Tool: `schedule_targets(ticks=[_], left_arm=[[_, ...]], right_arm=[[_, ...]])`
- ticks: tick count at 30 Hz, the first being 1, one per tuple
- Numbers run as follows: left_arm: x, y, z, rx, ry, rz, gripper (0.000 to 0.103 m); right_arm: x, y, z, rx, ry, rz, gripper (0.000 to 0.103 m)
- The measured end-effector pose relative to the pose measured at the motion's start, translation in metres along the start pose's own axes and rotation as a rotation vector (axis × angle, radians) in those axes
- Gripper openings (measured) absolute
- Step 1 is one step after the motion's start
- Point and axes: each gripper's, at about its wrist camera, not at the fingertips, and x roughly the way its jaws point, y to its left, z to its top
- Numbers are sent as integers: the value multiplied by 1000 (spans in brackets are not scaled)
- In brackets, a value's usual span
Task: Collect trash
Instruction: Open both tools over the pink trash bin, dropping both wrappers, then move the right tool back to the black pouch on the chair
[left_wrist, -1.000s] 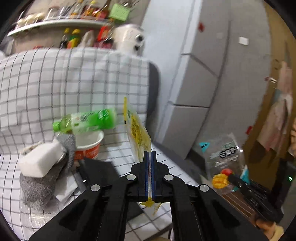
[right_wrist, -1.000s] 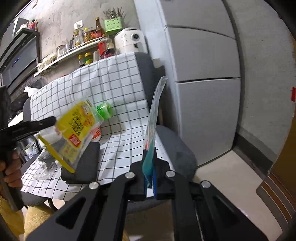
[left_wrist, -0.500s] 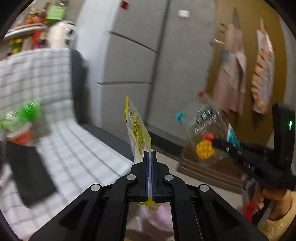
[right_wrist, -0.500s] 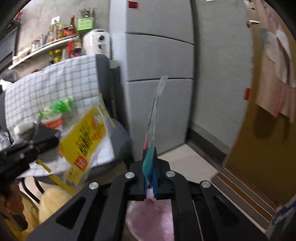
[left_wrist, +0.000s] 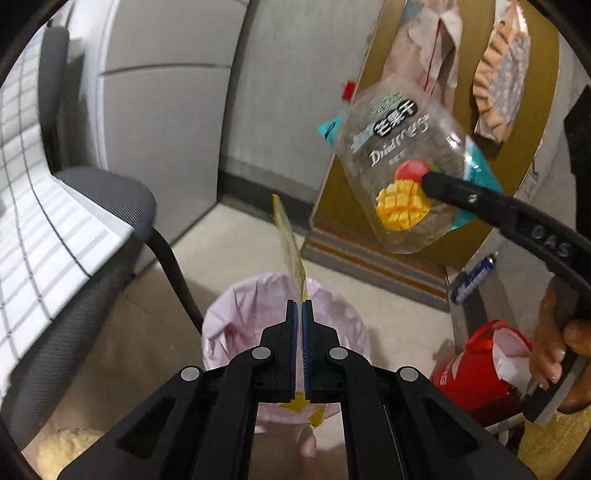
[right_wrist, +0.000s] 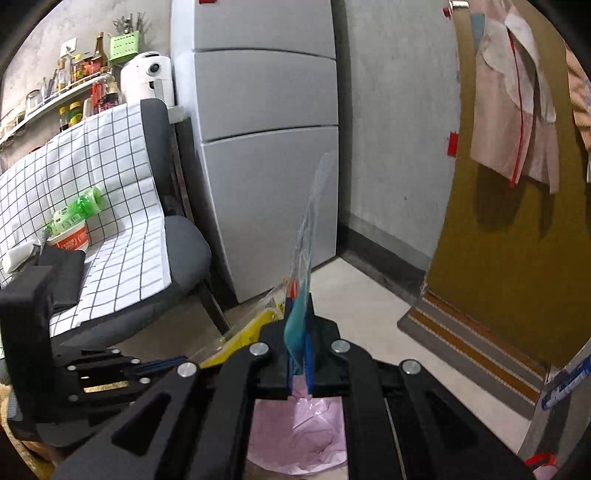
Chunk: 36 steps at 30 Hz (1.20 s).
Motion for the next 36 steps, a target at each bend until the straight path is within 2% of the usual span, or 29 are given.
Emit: schedule_targets(ticks=[1, 4, 8, 12, 18, 19, 21, 22, 29, 34, 36], left_arm=[[9, 1, -1, 0, 24, -3, 8], [27, 5, -3, -6, 69, 2, 10], [40, 9, -1, -20, 94, 14, 18], [26, 19, 3, -38, 54, 48, 28], [-25, 46, 9, -107, -52, 153, 37], [-33, 49, 9, -115, -64, 168, 38], [-47, 56, 8, -131, -91, 195, 40], [-57, 59, 7, -142, -105, 214, 40], [-91, 70, 0, -171, -146, 265, 40], [-115, 76, -6, -187, -154, 310, 40], [-131, 84, -15, -209, -155, 341, 40]], right_arm=[[2, -3, -2, 9, 7, -2, 5], [9, -8, -7, 21, 24, -8, 5], [19, -13, -12, 32, 53, -17, 5], [29, -14, -18, 37, 87, -25, 5], [48, -6, -28, 36, 159, -26, 6], [50, -5, -28, 36, 163, -31, 10], [54, -3, -27, 41, 173, -50, 35], [53, -2, -26, 46, 169, -50, 48], [32, 24, -7, 10, 97, -24, 48], [11, 56, 13, -23, 16, 75, 48], [7, 75, 19, -50, -3, 145, 48]])
